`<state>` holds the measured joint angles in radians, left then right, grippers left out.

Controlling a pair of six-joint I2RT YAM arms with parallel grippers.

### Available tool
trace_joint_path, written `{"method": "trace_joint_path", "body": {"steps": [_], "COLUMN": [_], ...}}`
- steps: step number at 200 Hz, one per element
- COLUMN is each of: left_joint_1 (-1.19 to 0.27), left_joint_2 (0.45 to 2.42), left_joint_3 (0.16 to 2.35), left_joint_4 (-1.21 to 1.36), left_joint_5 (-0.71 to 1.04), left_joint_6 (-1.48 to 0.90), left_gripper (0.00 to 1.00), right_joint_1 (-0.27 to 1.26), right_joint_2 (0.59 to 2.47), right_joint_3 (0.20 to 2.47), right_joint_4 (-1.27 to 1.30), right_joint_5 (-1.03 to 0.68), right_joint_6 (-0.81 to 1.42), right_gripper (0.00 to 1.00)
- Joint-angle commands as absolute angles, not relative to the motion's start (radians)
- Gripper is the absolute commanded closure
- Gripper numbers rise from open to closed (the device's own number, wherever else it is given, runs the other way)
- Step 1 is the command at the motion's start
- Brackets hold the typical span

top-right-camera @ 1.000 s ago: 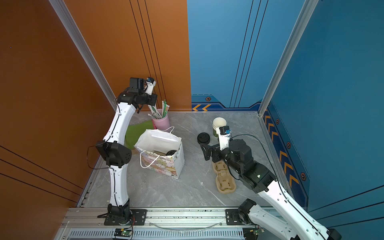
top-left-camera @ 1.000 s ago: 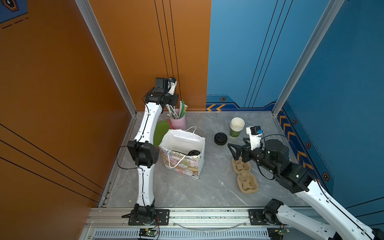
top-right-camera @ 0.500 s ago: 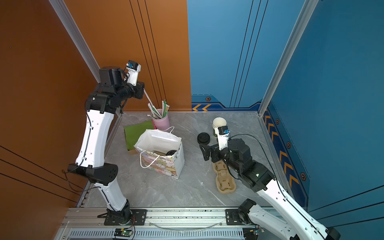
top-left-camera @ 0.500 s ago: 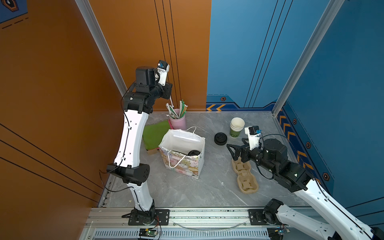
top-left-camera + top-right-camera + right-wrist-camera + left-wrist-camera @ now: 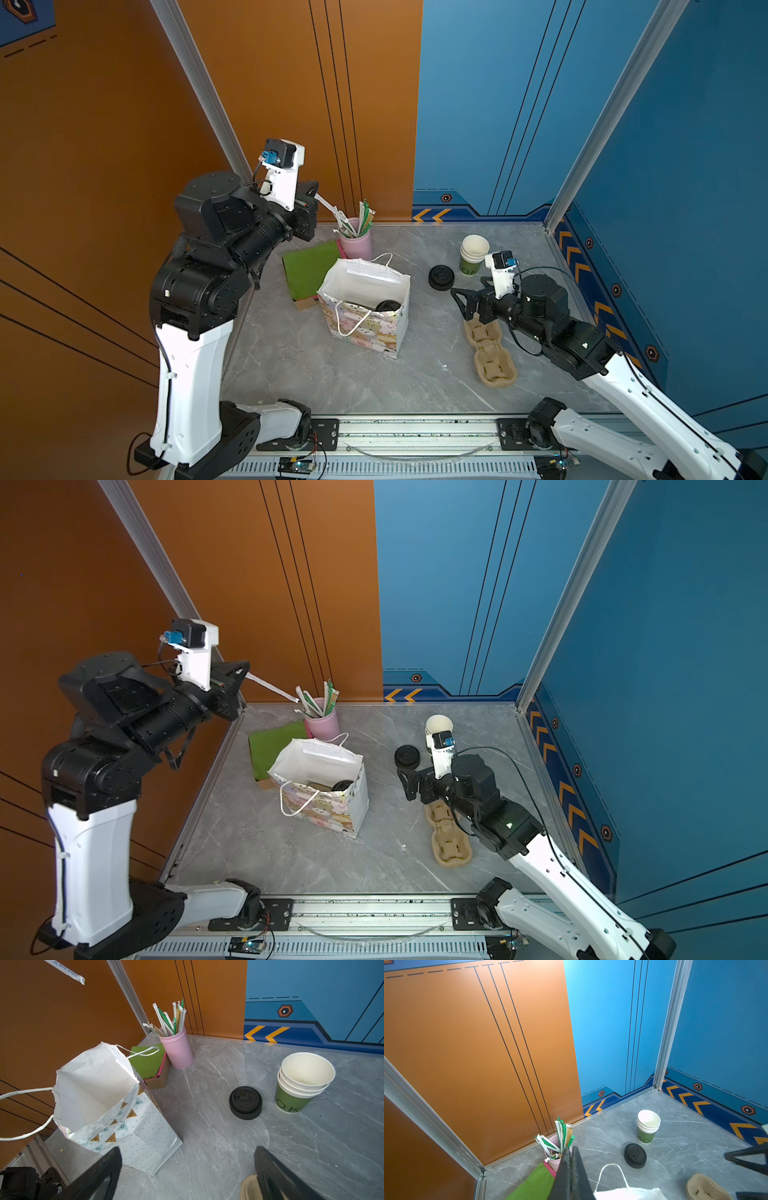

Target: Pack the takeout coffee

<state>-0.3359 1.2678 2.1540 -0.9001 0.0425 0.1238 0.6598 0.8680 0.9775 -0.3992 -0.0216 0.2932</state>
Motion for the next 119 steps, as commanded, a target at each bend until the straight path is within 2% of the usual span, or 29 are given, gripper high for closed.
{"method": "trace_joint_path", "body": {"steps": [1, 43, 119], "left_joint_1": [-0.348, -0.357, -0.368], "left_joint_2": [1.245, 1.192, 1.178], "left_joint_3": [2.102, 1.97, 1.715], "left_joint_4": [-0.972, -1.015, -1.001], "left_joint_5": [0.084, 0.155, 0.122], "left_joint_6": [0.067, 0.026, 0.004], "left_gripper": [1.0, 1.0, 1.0], "right_joint_1": [0.651, 0.652, 0.651], "right_joint_2": [0.873, 0.884, 0.884], "right_joint_3": [1.001, 0.999, 0.984], "right_joint_4": [-0.375, -0.373, -0.373], "right_joint_5": [-0.032, -0.032, -0.032], "right_joint_6": [0.296, 0.298, 0.301], "right_gripper": [0.0, 0.0, 0.0]}}
